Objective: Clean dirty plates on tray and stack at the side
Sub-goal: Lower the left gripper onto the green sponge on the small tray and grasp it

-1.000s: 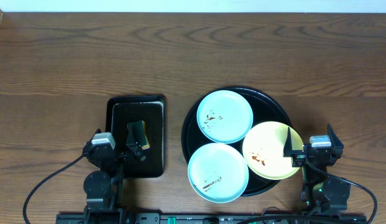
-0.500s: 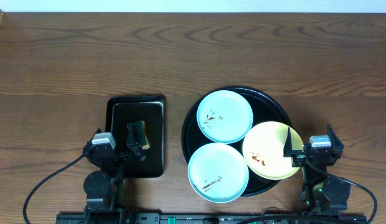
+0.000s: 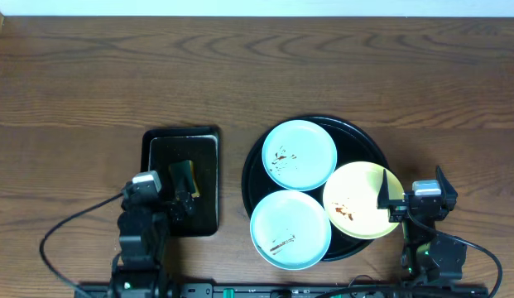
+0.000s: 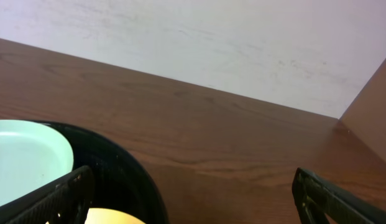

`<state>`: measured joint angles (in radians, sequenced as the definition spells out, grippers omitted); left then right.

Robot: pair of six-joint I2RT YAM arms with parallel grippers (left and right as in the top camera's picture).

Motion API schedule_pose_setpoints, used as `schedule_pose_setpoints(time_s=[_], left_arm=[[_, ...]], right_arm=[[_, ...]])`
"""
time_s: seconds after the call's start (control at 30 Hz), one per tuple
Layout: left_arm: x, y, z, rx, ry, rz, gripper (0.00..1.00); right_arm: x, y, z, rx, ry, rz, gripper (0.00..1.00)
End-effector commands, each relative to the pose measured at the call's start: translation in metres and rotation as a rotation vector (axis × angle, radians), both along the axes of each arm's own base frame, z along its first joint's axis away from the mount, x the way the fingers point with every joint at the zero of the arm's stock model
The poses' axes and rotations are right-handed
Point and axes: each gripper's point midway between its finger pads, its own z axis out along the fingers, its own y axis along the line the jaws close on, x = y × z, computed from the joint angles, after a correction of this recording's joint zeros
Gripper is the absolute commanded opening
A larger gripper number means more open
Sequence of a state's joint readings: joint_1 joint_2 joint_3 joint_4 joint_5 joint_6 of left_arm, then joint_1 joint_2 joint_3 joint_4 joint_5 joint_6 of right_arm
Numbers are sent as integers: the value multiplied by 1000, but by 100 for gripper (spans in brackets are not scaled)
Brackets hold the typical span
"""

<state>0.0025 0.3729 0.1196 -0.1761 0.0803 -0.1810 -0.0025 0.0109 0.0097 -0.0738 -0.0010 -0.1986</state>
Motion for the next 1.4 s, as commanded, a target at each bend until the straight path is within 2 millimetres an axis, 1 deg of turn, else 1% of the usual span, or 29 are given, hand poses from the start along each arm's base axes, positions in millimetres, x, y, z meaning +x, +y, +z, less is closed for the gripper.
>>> schedule_pose_setpoints(time_s=[0.0, 0.13, 0.27, 0.33, 0.47, 0.67, 0.73, 0.83, 0.9, 0.97, 1.1, 1.23, 1.27, 1.3, 1.37], left_arm=[[15, -15, 43, -62, 20, -66, 95], [21, -24, 58, -95, 162, -103, 95], [23, -30, 63, -124, 315, -129, 95], [19, -30, 60, -132, 439, -121, 95], [11, -30, 49, -142, 608, -111, 95], [3, -30, 28, -139, 816, -113, 95], [2, -30, 18, -143, 875, -109, 95], [2, -30, 7, -148, 920, -107, 95], [5, -30, 1, -174, 938, -69, 95], [7, -30, -1, -194, 943, -39, 96], [10, -30, -3, -191, 937, -36, 95], [11, -23, -9, -162, 952, -7, 95], [11, -21, -12, -151, 961, 2, 93], [11, -19, -15, -143, 970, 8, 87], [11, -16, -23, -127, 991, 20, 87]], right_arm=[[0, 0, -1, 15, 1, 0, 99], [0, 0, -1, 15, 1, 0, 99], [0, 0, -2, 15, 2, 0, 99], [0, 0, -1, 15, 1, 0, 99], [0, 0, -1, 15, 1, 0, 99], [0, 0, -1, 15, 1, 0, 99], [0, 0, -1, 15, 1, 0, 99], [0, 0, -1, 15, 1, 0, 99], [0, 0, -1, 15, 1, 0, 99], [0, 0, -1, 15, 1, 0, 99], [0, 0, -1, 15, 1, 0, 99], [0, 0, -1, 15, 1, 0, 99], [0, 0, -1, 15, 1, 0, 99], [0, 0, -2, 15, 2, 0, 99], [0, 0, -2, 15, 2, 0, 99]])
